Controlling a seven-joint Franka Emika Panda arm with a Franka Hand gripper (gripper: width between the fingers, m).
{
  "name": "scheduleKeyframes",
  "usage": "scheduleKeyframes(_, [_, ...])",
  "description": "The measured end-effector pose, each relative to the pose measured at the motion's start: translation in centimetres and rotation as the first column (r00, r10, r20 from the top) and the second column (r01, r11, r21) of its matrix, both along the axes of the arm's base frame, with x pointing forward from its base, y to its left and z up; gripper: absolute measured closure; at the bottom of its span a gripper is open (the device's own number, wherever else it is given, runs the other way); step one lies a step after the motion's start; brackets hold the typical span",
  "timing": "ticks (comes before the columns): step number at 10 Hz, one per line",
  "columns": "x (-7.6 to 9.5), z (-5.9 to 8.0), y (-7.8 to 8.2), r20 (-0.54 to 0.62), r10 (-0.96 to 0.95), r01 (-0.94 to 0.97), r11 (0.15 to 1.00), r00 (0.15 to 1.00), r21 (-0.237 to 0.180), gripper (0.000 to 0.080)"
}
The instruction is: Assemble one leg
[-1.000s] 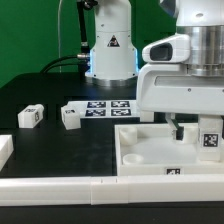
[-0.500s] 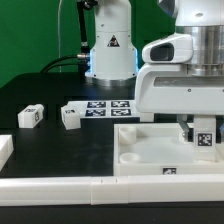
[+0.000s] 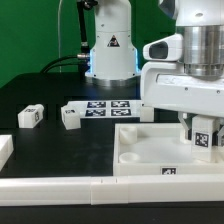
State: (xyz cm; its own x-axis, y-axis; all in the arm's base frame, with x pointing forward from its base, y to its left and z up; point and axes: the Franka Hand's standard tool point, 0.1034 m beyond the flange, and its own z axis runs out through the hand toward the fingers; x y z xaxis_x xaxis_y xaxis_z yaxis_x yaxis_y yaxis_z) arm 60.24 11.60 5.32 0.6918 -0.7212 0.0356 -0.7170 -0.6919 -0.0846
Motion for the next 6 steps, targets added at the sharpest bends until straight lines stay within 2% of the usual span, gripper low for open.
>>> scheduleKeyframes(2, [0.0, -0.01, 0.15, -0.01, -0.249, 0.249, 0.968, 0.969, 0.024, 0.0531])
scheduleKeyframes(5, [0.01, 0.01, 0.6, -0.019, -0.593, 0.593, 0.804, 0.805, 0.041, 0.0531])
scheduleKeyframes(6, [0.01, 0.03, 0.62, -0.018, -0.637, 0.637, 0.77, 0.771, 0.041, 0.0531])
